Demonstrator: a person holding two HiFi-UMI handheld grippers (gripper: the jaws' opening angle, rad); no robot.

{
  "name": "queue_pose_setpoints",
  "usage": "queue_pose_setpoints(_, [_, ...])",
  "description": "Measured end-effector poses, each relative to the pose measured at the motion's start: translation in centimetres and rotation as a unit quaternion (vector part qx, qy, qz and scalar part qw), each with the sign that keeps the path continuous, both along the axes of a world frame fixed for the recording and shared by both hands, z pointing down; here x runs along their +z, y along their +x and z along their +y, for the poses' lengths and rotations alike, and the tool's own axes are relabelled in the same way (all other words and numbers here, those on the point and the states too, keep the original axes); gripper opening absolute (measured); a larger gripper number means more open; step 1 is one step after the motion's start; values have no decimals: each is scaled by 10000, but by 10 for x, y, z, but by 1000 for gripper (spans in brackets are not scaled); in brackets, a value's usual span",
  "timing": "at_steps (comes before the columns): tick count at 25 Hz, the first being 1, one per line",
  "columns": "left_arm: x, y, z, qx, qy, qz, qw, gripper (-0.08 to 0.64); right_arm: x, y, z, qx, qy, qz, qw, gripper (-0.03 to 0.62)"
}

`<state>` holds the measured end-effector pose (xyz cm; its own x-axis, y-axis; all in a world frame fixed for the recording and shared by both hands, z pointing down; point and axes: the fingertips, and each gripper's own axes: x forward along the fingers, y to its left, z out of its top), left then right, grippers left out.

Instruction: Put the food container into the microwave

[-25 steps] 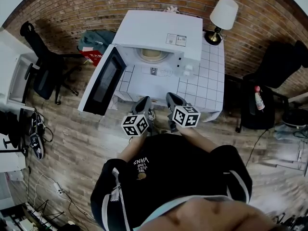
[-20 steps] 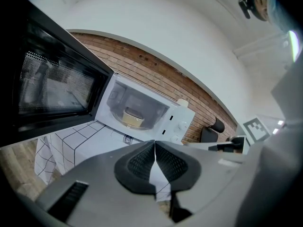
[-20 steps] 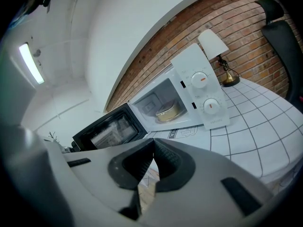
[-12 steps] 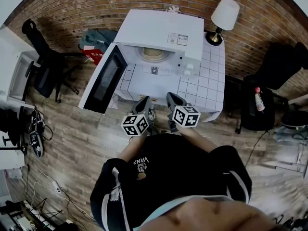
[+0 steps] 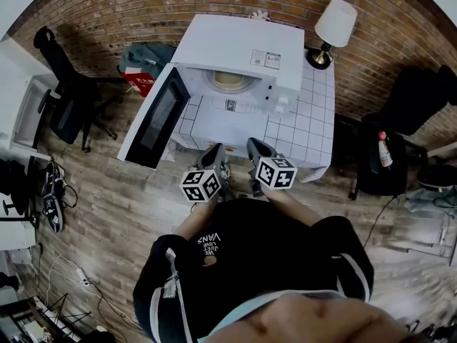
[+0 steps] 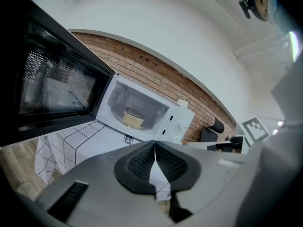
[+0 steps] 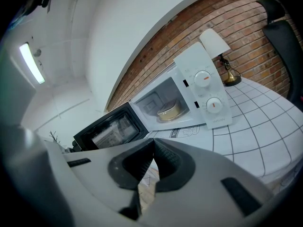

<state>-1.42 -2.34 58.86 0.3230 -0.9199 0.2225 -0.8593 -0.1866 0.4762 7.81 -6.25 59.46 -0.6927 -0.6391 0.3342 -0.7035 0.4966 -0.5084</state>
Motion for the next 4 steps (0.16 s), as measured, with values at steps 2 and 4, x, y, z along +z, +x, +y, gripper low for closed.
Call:
queue_pose_setpoints(2, [0,-1,-1,10,7,-6,10000,14,0,-1,-1,-4,12,3,10000,5])
queue_pose_setpoints(4, [0,-2,-2,16,13,-12,10000,14,0,-2,-1,-1,17,10,10000,5])
